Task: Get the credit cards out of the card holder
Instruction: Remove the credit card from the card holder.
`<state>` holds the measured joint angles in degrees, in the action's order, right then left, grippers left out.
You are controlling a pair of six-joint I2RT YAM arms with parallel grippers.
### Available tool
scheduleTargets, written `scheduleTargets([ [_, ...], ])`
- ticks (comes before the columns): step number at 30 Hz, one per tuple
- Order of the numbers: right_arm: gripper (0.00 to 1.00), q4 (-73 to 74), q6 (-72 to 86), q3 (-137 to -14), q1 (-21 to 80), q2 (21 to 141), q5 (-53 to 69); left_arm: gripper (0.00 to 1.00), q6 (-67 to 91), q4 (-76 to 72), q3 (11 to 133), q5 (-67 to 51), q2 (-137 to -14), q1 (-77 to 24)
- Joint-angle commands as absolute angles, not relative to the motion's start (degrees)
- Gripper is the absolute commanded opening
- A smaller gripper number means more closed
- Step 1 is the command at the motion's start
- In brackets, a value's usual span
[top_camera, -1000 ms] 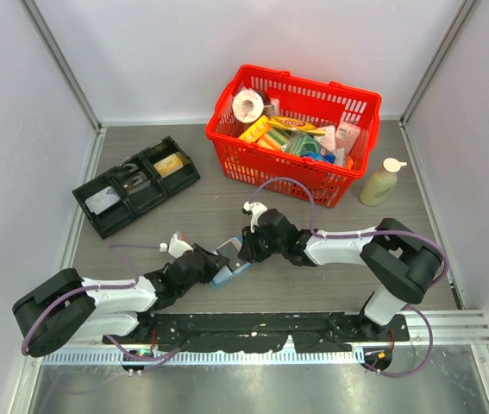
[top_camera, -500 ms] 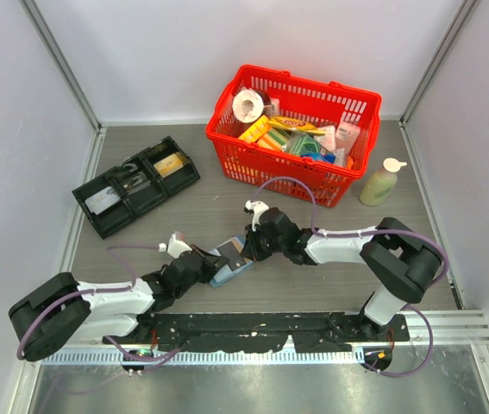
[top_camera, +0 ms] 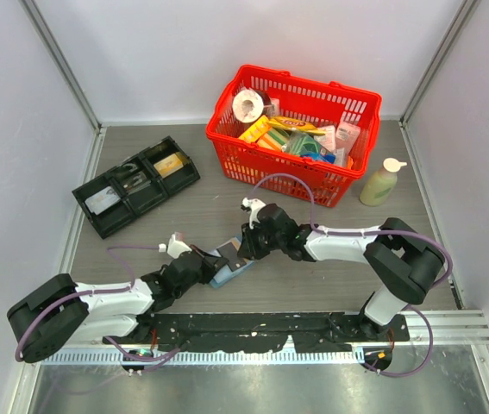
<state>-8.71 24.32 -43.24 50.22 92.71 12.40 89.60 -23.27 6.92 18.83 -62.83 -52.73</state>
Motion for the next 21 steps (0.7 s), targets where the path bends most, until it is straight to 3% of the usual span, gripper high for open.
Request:
scheduleTargets([
  [1,0.18,-14.3,26.6,-46.4,50.2,92.8,18.4,0.0,89.4,-23.6,6.5,18.7,-63.3,-52.5],
  [9,0.18,-20.5,32.3,-41.6,46.9,97.5,19.9,0.01,90.0,-23.5,5.5,18.7,-61.9,-52.5],
  [21,0.18,-20.3,33.0,-37.1,45.6,98.6,21.7,0.24,88.6,-25.9,3.8,17.5,-59.9,-52.6],
])
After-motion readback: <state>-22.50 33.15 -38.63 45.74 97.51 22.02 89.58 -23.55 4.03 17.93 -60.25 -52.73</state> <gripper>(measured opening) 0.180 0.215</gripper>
